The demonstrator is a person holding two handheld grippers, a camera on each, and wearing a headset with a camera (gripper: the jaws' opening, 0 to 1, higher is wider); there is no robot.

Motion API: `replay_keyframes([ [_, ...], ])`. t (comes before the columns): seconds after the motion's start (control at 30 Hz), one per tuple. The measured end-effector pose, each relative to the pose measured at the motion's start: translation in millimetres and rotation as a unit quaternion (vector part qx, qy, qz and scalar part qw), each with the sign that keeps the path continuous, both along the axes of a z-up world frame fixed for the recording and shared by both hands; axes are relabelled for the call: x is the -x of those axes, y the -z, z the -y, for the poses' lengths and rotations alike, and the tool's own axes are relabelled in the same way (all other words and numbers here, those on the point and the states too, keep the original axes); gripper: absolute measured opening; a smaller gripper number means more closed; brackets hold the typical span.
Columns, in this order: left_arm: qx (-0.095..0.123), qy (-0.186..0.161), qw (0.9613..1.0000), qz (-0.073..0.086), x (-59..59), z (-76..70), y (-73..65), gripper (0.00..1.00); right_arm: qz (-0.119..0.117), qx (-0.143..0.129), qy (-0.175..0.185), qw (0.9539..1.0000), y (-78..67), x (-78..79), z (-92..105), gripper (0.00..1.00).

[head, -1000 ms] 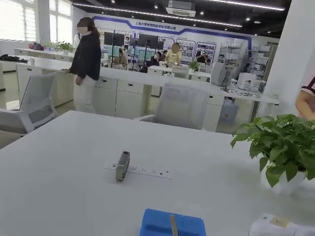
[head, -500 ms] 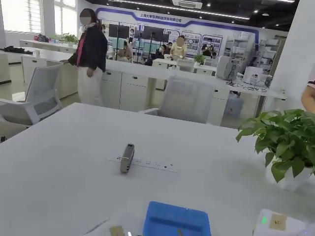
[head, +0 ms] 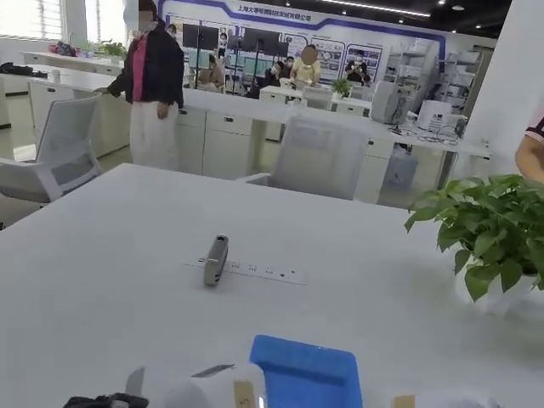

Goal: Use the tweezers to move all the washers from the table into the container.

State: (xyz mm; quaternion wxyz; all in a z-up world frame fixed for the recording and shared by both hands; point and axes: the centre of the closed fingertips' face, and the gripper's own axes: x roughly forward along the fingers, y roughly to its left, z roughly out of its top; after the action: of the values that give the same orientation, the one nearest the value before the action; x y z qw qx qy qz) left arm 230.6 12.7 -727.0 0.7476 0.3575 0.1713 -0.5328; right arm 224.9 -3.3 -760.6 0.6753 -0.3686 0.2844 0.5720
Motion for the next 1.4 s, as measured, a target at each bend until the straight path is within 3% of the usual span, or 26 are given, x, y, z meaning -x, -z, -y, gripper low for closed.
replay_keyframes([
  [0.13,-0.017,0.018,0.9993,-0.026,-0.9,2.5,17.7,0.02,-0.016,0.008,-0.007,0.9998,11.7,-4.2,0.0,0.02],
  [0.23,-0.040,0.042,0.9979,-0.028,-2.3,3.5,31.9,0.00,-0.007,0.028,-0.032,0.9991,20.2,-7.7,0.2,0.02],
  [0.3,-0.045,0.051,0.9969,-0.040,-4.4,5.0,41.7,0.00,-0.008,0.050,-0.047,0.9976,34.8,-12.2,2.8,0.02],
  [0.37,-0.050,0.050,0.9962,-0.051,-11.2,7.1,55.5,0.00,-0.016,0.052,-0.043,0.9976,46.9,-17.4,4.3,0.03],
  [0.47,-0.068,0.065,0.9936,-0.062,-15.7,8.5,75.6,0.00,-0.048,0.052,-0.028,0.9971,66.8,-20.4,6.8,0.03],
  [0.6,-0.072,0.064,0.9904,-0.099,-18.2,7.2,96.8,0.00,-0.081,0.048,0.012,0.9954,88.4,-21.8,8.5,0.04],
  [0.67,-0.080,0.061,0.9886,-0.112,-19.7,5.1,106.1,0.00,-0.082,0.051,0.023,0.9950,94.6,-22.6,7.6,0.05],
  [0.77,-0.089,0.058,0.9881,-0.111,-24.9,2.4,116.7,0.00,-0.064,0.051,0.033,0.9961,99.5,-25.7,7.5,0.05],
  [0.87,-0.103,0.054,0.9858,-0.121,-27.6,-1.6,126.8,0.00,-0.075,0.049,0.067,0.9938,104.6,-29.0,10.3,0.07],
  [1.0,-0.116,0.042,0.9843,-0.126,-32.0,-9.4,139.1,0.00,-0.083,0.024,0.110,0.9902,96.4,-33.6,14.1,0.15],
  [1.1,-0.109,0.015,0.9842,-0.139,-34.4,-14.9,138.1,0.00,-0.102,0.000,0.162,0.9815,85.9,-32.6,20.1,0.20],
  [1.17,-0.108,0.018,0.9846,-0.136,-35.4,-15.4,136.4,0.00,-0.117,-0.054,0.212,0.9686,72.1,-32.8,19.9,0.24],
  [1.2,-0.108,0.015,0.9852,-0.132,-36.4,-15.8,135.4,0.00,-0.132,-0.082,0.244,0.9571,65.1,-31.6,21.2,0.26],
  [1.27,-0.104,0.004,0.9852,-0.136,-36.8,-15.9,134.4,0.00,-0.143,-0.107,0.273,0.9454,56.2,-30.7,25.3,0.32],
  [1.3,-0.104,0.002,0.9856,-0.134,-37.5,-16.4,133.6,0.03,-0.134,-0.124,0.290,0.9395,48.2,-33.7,28.9,0.33],
  [1.33,-0.101,-0.007,0.9864,-0.129,-40.3,-17.6,131.6,0.07,-0.128,-0.135,0.301,0.9351,41.8,-35.7,31.2,0.34],
  [1.37,-0.097,-0.024,0.9854,-0.138,-42.1,-19.3,129.5,0.14,-0.123,-0.149,0.314,0.9297,34.9,-37.7,32.8,0.36],
  [1.4,-0.087,-0.064,0.9828,-0.150,-45.9,-23.7,128.2,0.27,-0.115,-0.171,0.334,0.9196,24.0,-41.9,35.9,0.38],
])
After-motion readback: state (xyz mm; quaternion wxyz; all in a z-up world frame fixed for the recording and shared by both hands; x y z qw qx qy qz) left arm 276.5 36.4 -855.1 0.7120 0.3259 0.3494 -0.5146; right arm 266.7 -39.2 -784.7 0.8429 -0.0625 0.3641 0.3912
